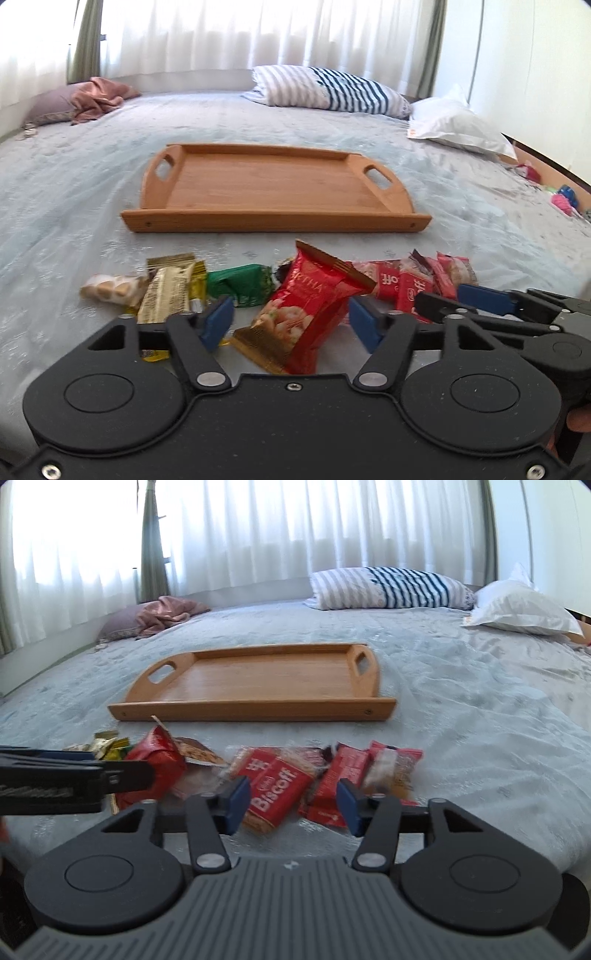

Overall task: Organize snacks
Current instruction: 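Grasp the red ARTHA nut bag with the left tool while the right tool grasps a red Biscoff packet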

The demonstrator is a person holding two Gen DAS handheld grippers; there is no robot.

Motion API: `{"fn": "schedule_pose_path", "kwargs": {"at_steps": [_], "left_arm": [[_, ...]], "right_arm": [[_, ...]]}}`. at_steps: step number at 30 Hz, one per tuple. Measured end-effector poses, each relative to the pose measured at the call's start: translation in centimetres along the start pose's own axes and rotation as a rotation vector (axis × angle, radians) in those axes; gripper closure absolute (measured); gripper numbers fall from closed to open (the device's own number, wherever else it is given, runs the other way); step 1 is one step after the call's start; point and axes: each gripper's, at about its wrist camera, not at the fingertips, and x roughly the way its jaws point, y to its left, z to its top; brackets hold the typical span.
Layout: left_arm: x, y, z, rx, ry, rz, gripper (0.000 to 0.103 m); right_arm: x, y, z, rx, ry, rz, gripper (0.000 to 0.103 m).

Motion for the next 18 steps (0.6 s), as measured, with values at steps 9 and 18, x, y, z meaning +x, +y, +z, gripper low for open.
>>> {"fn": "schedule_pose_path", "kwargs": {"at_steps": [9,18], "left_arm": [[1.8,-0.4,-0.1,0.022,0.033,-0.006,0.047],[1.6,0.3,0.1,-0.036,0.057,-0.032,0.053]], "right_arm": [[1.7,0.8,0.1,0.021,0.039,-0.004,0.049],[2.5,1.4,0.1,0.022,0.015,-0.041,0.048]]}}
